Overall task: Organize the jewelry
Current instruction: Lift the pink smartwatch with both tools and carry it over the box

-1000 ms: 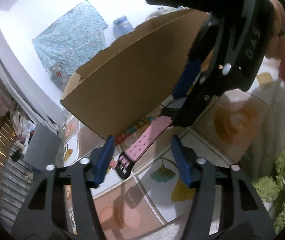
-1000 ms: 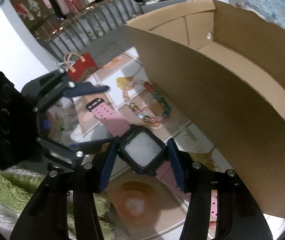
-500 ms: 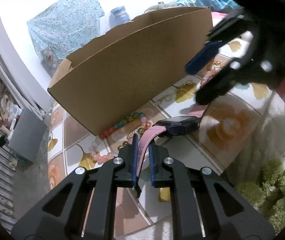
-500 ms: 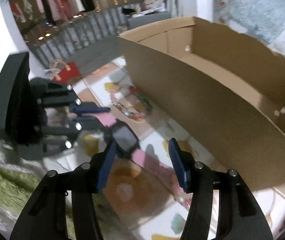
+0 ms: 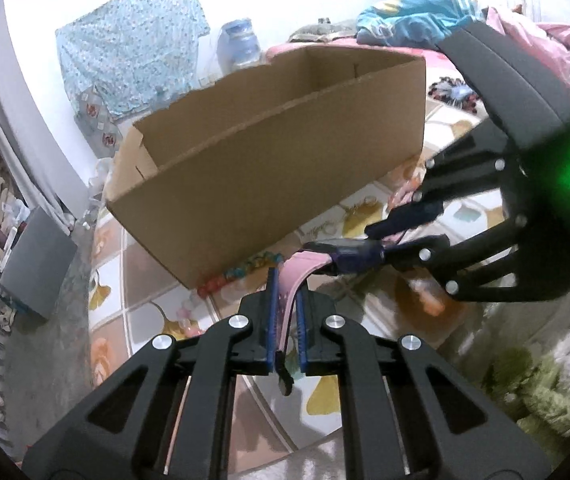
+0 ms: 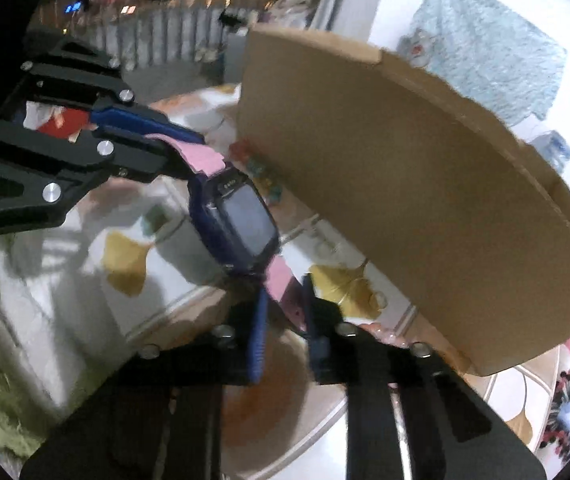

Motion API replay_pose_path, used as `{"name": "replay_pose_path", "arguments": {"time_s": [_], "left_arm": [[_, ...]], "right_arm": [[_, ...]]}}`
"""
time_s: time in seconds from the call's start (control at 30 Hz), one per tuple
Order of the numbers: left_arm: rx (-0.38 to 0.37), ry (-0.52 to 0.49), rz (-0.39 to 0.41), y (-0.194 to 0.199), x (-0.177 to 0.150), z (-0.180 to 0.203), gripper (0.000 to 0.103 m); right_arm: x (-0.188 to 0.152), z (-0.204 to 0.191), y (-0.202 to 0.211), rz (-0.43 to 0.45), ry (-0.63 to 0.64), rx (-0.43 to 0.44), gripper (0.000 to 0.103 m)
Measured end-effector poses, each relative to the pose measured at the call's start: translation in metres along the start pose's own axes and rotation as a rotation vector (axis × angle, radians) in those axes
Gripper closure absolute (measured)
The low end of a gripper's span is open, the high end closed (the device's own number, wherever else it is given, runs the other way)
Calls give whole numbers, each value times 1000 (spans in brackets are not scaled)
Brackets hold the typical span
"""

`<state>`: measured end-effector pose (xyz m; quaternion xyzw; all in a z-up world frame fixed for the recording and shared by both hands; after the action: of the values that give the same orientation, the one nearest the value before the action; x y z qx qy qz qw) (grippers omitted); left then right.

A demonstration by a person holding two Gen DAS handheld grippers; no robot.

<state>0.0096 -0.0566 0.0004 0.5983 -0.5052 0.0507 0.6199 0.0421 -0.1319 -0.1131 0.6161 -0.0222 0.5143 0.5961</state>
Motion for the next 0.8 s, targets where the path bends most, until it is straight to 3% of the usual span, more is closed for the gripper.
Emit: {"name": "replay_pose_path", "arguments": {"time_s": [0.17,0.33,0.57,0.67,0.8], "left_arm": [[-31,37,56,19,25,-12,96],[-69,66,113,39,66,-30,96],[-95,68,207,68,128,-56,96],[-107,90,202,65,149,-71,96],[-155,173,106,32,169,-99,96]], "right_arm": [[15,24,23,138,-127,-13,96],[40,62,54,254,-271,43,97],[90,100,92,322,-339,111,97],[105,113,100,313,-356,124,97],[138,139,76,172,-383,190,97]]}}
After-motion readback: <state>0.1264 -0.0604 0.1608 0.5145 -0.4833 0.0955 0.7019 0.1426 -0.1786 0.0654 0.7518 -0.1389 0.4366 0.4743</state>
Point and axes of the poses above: each gripper's, at about its wrist camera, not at the fingertips, and y roughly against the way its jaws point, z to its right, x to its top, the point moved 4 cm from there along -y, roughly the way its jaws point, and after that the axes turned 1 degree about y, right-handed, at the moved point
